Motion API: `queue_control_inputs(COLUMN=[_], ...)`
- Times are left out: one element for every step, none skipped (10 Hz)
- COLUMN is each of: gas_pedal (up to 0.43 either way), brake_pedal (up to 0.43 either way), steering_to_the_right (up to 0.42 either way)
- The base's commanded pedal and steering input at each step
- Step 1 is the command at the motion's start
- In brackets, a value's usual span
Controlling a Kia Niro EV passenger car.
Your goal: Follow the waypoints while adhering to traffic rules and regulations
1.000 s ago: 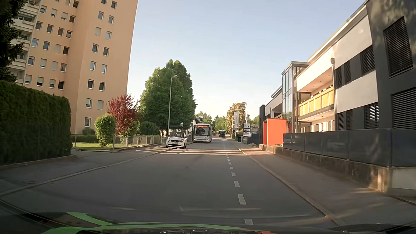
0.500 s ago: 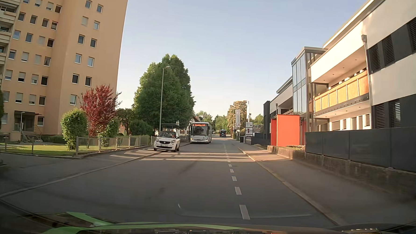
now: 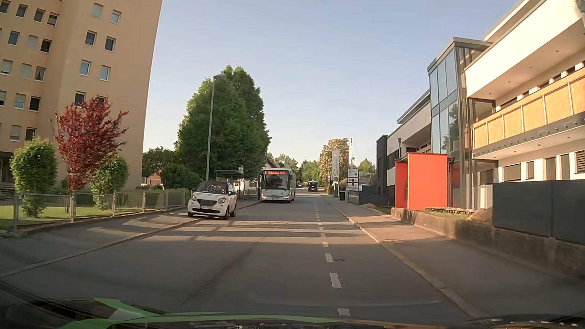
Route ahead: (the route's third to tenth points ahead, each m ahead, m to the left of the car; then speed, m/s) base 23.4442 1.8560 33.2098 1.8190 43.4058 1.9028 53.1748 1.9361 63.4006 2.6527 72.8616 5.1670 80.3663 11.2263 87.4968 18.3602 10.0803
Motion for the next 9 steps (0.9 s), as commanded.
queue_control_inputs(gas_pedal=[0.118, 0.118, 0.118, 0.118, 0.118, 0.118, 0.118, 0.118, 0.118], brake_pedal=[0.000, 0.000, 0.000, 0.000, 0.000, 0.000, 0.000, 0.000, 0.000], steering_to_the_right=[-0.001, -0.001, -0.001, -0.003, -0.003, -0.003, -0.003, -0.003, -0.003])
